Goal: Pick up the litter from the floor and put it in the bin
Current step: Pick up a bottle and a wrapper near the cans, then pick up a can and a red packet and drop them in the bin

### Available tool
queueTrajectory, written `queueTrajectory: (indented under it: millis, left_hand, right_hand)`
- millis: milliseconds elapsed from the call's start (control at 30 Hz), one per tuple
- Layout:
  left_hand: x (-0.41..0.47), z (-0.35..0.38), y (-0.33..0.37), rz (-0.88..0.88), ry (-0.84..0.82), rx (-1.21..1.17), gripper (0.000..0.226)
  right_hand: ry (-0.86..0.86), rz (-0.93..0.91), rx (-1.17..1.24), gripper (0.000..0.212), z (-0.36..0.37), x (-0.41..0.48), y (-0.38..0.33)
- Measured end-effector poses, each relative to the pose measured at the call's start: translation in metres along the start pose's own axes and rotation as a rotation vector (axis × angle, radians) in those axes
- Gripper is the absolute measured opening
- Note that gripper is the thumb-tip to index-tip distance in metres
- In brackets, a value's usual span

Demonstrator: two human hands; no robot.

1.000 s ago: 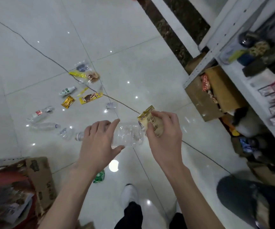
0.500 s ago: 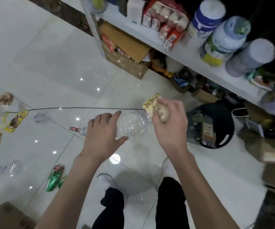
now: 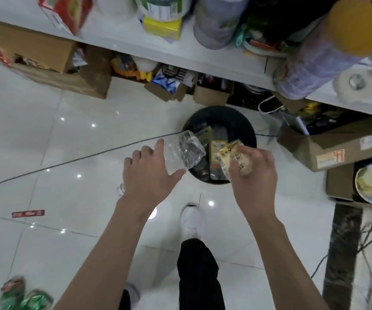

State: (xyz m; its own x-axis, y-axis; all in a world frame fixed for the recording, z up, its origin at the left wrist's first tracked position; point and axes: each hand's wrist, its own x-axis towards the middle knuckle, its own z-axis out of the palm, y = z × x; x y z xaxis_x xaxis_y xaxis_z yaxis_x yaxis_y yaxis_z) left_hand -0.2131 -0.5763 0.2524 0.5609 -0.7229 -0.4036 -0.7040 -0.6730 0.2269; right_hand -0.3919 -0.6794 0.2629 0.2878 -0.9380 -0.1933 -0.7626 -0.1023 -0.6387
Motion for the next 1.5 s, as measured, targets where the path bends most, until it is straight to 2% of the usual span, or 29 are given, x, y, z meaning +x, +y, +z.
queueTrajectory:
  millis: [233,367,733,1067,1233,1400,1500]
  left_hand:
    - [0.061,0.062,0.051,0.022,0.078,0.051,0.086]
    - [0.089,0.089,0.065,0.034,0.131,-0.003,0.086]
    - [0.087,0.081,0.061,0.099,-0.006,-0.145,0.053]
    - [0.066,0.030,0.018,0.061,0.056,-0.203,0.048]
    - [0.043,-0.002,-0.039,-0.019,0.120,-0.227,0.047]
    - [0.008,-0.036,-0.105,-0.148,0.151,-0.284,0.047]
    - [-0.027,-0.060,-0.160,-0.226,0.197,-0.310,0.047]
  right_hand:
    - [0.010,0.079,0.047,0.041,0.032,0.040,0.066]
    - [-0.011,0.055,0.042,0.046,0.044,0.060,0.083]
    - [-0.041,0.041,0.008,0.037,0.038,0.075,0.077]
    - [-0.104,-0.105,-0.025,0.036,0.047,0.067,0.005]
    - [-0.162,-0.227,-0.071,0.036,0.070,0.049,-0.056]
    - [-0.302,-0.293,-0.063,0.035,0.095,0.013,-0.122]
    - [-0.338,-0.422,-0.079,0.035,0.118,-0.024,-0.169]
